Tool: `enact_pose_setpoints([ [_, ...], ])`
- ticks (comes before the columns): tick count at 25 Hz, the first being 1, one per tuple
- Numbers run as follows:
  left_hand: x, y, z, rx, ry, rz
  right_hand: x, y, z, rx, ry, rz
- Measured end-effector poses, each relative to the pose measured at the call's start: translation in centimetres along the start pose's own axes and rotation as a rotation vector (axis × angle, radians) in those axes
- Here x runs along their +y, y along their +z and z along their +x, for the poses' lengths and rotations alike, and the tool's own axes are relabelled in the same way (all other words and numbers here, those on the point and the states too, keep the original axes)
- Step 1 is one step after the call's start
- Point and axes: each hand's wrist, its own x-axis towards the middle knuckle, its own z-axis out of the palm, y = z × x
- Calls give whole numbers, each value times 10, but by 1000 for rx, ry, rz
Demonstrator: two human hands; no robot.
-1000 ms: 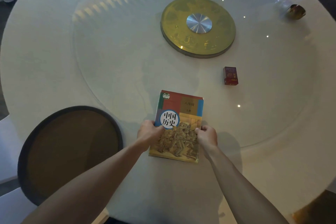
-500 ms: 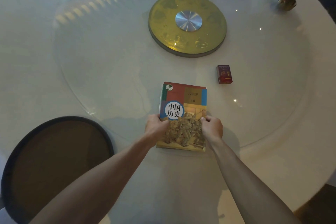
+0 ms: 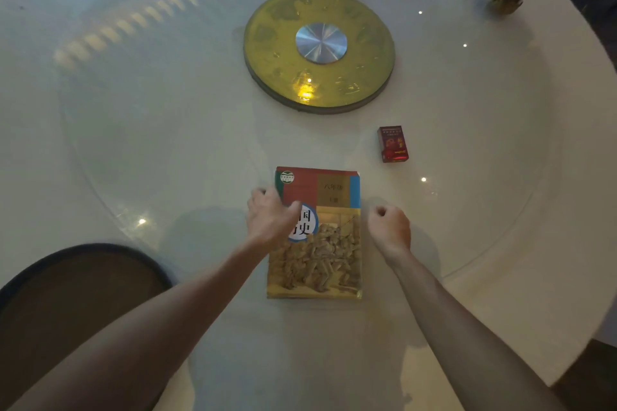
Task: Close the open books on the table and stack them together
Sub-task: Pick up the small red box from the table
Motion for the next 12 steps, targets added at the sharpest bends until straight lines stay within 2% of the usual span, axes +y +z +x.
enact_pose_setpoints([
  [2,42,-2,23,-48,149,-99,-13,-20,30,45,12,108],
  [5,108,11,58,-133,290,-116,-25,-42,72,1,75,367],
  [8,161,42,87,-158,371,-63,-27,-49,99,-53,222,634],
  [12,196,83,114,-245,411,24,-20,-49,116,-93,308,818],
])
